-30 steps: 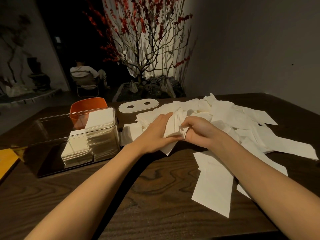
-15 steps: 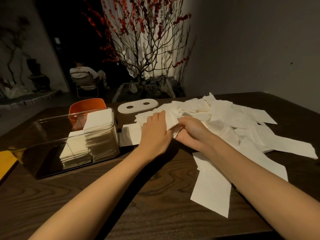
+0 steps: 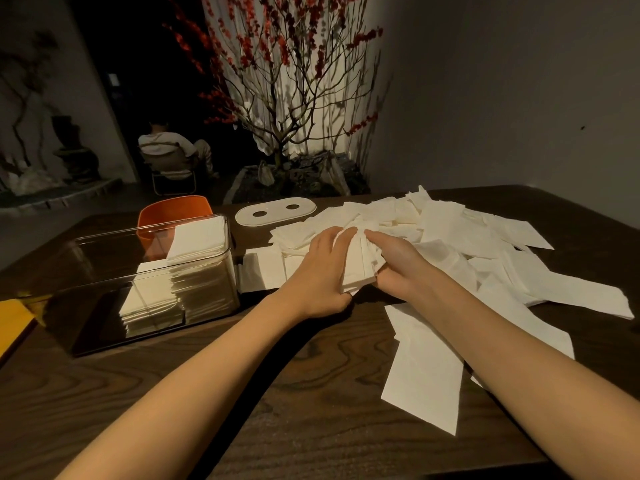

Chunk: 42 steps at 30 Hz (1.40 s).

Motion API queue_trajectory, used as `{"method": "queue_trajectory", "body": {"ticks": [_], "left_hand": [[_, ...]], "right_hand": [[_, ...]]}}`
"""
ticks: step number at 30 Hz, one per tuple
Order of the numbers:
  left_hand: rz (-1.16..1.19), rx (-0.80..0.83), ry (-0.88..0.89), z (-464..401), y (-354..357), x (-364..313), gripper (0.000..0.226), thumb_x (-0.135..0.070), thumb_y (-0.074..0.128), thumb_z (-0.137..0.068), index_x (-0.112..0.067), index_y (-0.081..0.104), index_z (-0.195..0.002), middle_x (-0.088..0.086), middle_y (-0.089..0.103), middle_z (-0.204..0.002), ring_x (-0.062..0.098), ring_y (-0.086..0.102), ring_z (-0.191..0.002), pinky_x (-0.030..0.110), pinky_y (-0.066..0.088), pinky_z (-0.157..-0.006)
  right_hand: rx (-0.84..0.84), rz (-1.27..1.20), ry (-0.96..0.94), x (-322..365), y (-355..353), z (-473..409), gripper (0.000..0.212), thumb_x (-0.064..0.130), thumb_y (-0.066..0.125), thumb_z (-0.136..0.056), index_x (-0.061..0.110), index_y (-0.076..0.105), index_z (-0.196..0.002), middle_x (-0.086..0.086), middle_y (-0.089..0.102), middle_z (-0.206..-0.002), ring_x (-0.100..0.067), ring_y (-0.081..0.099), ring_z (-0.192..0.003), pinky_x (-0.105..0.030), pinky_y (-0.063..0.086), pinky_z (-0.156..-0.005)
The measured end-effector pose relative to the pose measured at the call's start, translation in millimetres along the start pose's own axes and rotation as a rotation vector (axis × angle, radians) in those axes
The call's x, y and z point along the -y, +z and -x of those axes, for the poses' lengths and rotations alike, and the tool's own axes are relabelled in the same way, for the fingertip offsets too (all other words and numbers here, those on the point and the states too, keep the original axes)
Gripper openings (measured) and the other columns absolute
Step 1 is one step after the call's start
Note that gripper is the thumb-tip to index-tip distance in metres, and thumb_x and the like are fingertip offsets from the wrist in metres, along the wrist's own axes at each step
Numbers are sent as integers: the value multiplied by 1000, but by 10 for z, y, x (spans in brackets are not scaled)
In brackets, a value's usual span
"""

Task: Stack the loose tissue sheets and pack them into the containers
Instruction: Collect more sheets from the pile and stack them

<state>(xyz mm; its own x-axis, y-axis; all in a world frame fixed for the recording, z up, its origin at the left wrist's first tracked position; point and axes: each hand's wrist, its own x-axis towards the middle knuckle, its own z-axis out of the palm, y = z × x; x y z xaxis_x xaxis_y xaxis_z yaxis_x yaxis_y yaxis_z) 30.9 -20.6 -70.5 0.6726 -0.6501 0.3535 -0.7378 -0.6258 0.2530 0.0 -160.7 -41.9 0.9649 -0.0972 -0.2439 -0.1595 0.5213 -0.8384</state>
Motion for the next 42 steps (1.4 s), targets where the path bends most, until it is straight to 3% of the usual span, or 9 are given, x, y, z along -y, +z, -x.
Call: {"method": "queue_trajectory", "body": {"ticks": [9, 12, 16, 24, 29, 34, 36, 39, 42], "left_hand": [[648, -37, -307, -42, -138, -125, 65, -6, 52, -85, -13, 26, -144, -1, 37, -131, 14, 39, -119, 8, 38, -82], [1043, -26, -662, -35, -239, -159, 56, 0, 46, -87, -7, 31, -141, 4, 49, -107, 17, 49, -90, 21, 44, -63], [1442, -71, -848, -1, -338, -156, 42, -9, 44, -87, -12, 39, -128, 11, 57, -94, 24, 60, -81, 36, 52, -71], [1288, -112, -889, -50, -302, -290, 31, -10, 44, -93, -14, 30, -121, 10, 55, -86, 20, 55, -78, 31, 48, -66], [1220, -107, -855, -60, -221, -318, 35, -13, 48, -88, -9, 40, -122, 17, 52, -124, 31, 53, -112, 43, 45, -99], [1343, -125, -894, -50, -303, -281, 38, -9, 45, -90, -16, 34, -126, 9, 50, -96, 24, 52, -84, 35, 46, -67], [1417, -102, -870, -10, -337, -268, 41, -6, 42, -90, -16, 35, -129, 11, 56, -95, 25, 58, -82, 35, 47, -67], [1492, -23, -847, 29, -341, -254, 47, -3, 40, -86, -15, 37, -131, 15, 64, -101, 25, 71, -73, 38, 52, -70], [1470, 50, -819, 36, -358, -253, 34, -5, 39, -85, -9, 55, -115, 13, 68, -92, 23, 71, -72, 37, 56, -69]], "right_hand": [[14, -85, 48, 57, -26, 20, 43, 12, 43, -101, 9, 35, -143, -17, 55, -133, -35, 59, -111, -46, 55, -73], [-6, -94, 29, 102, -28, 40, 44, 13, 43, -101, 12, 34, -145, -16, 53, -137, -33, 59, -115, -44, 56, -72], [-75, -55, -16, 154, 22, 130, 43, 14, 47, -100, 12, 39, -142, -11, 58, -133, -27, 64, -105, -35, 58, -66], [-260, 859, -254, 54, 78, 118, 45, 32, 32, -104, 9, 34, -142, -6, 50, -128, -21, 50, -111, -32, 42, -90], [-193, 984, -399, -53, 143, 123, 36, 26, 31, -104, 4, 51, -125, -10, 57, -117, -27, 52, -111, -32, 39, -89], [-360, 919, -404, 21, 91, 58, 41, 36, 29, -104, 7, 47, -127, -6, 54, -124, -24, 53, -111, -36, 46, -98], [-382, 914, -512, 28, 38, 44, 33, 35, 30, -104, 10, 53, -103, 1, 55, -102, -15, 54, -92, -23, 45, -80], [-219, 942, -700, -26, -37, 9, 30, 34, 34, -103, 24, 48, -79, 6, 52, -73, -8, 51, -68, -22, 39, -59], [84, 1174, -698, -102, -58, -10, 23, 27, 36, -104, 19, 57, -110, 4, 63, -94, -11, 60, -83, -27, 45, -73]]}}
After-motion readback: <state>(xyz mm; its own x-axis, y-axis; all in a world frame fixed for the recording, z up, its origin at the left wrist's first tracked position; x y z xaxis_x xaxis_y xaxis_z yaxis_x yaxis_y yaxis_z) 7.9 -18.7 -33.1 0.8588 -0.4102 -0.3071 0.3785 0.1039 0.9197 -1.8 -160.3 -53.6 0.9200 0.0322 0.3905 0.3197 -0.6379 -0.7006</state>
